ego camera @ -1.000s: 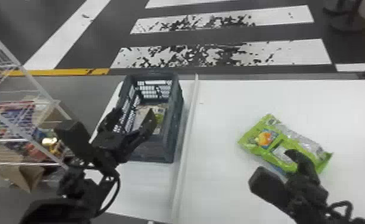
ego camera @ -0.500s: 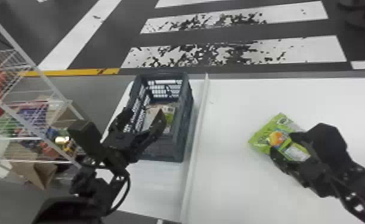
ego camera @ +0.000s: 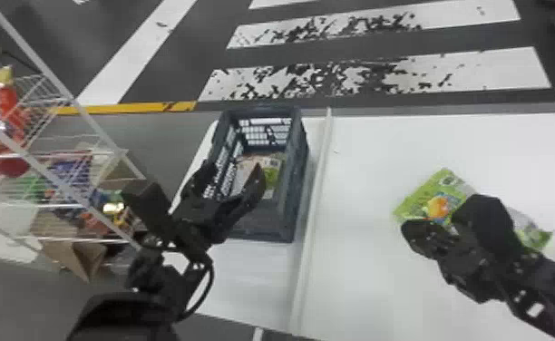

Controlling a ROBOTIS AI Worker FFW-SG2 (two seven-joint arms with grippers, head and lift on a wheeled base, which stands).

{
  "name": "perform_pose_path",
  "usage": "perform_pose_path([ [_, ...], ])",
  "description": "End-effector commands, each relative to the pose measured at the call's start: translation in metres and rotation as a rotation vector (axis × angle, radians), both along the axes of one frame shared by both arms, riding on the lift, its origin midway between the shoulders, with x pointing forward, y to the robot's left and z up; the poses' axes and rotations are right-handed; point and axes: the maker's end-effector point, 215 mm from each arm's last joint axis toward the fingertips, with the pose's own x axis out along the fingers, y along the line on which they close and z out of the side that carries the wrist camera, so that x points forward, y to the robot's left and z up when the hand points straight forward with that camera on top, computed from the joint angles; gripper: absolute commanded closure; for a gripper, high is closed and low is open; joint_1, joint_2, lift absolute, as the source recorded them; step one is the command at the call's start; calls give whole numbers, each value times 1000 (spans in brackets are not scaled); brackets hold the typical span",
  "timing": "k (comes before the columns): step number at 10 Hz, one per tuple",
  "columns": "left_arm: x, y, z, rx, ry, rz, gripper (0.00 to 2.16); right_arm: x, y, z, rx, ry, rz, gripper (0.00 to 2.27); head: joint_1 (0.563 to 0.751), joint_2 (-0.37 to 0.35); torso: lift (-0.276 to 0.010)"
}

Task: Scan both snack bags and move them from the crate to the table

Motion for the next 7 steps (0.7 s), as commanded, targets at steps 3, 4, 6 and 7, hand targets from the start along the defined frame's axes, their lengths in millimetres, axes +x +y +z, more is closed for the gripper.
perform_pose_path([
  [3, -2, 4, -1, 2, 3, 8, 97, 24, 34, -19, -25, 1, 42, 2260, 695, 350, -88],
  [4, -2, 5, -1, 3, 3, 9, 97, 33, 34, -22, -45, -5, 39, 2260, 695, 350, -88],
  [6, -2, 6, -2, 2, 4, 12, 97, 52, 27, -33, -113, -13, 35, 2260, 695, 350, -88],
  [7, -3, 7, -3, 2, 7, 13, 97, 56, 21, -45, -155, 0, 32, 2260, 695, 350, -88],
])
